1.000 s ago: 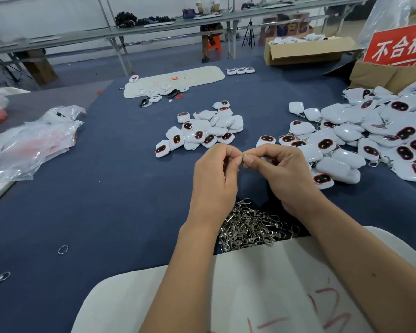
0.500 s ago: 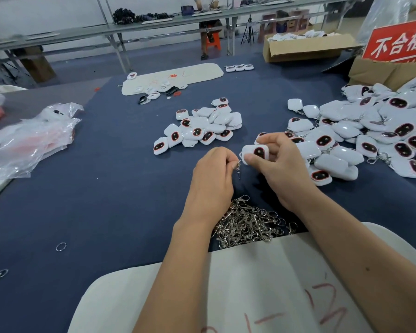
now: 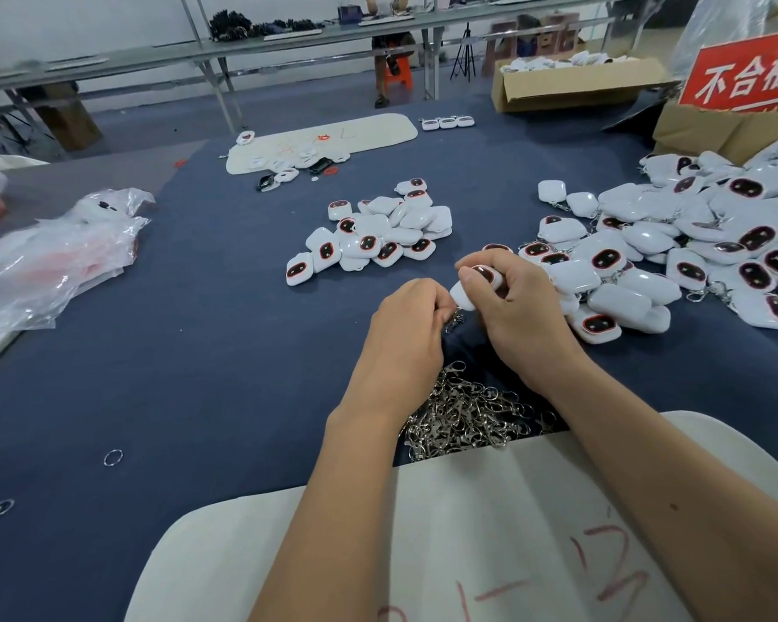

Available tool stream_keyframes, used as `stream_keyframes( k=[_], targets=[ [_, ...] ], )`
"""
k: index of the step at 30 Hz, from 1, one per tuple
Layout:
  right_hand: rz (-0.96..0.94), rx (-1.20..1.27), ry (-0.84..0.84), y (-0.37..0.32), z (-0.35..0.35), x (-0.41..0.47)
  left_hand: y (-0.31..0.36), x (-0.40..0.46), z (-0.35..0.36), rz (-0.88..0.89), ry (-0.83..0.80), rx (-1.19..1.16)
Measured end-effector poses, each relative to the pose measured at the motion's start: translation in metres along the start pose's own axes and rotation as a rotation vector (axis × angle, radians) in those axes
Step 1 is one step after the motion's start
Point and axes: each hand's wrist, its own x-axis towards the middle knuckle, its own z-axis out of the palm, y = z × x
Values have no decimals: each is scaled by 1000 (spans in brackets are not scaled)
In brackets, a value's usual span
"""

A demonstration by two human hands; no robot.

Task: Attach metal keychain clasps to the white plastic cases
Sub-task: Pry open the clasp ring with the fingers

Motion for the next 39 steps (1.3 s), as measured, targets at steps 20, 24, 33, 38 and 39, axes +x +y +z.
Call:
stream_keyframes(
  k=[20, 24, 33, 38, 39],
  targets=[
    [-22, -23, 32, -3, -1, -3, 8, -1, 4, -104, 26, 45],
    [58, 94, 37, 0, -1, -2, 5, 0, 4, -82, 52, -53],
    [188, 370, 51, 1, 2, -1, 1, 4, 3, -40, 140, -265],
    [244, 452, 52, -1, 2, 0, 2, 4, 2, -143, 102, -351],
    [249, 468, 47, -1, 1, 0, 3, 4, 2, -161, 109, -377]
  ],
)
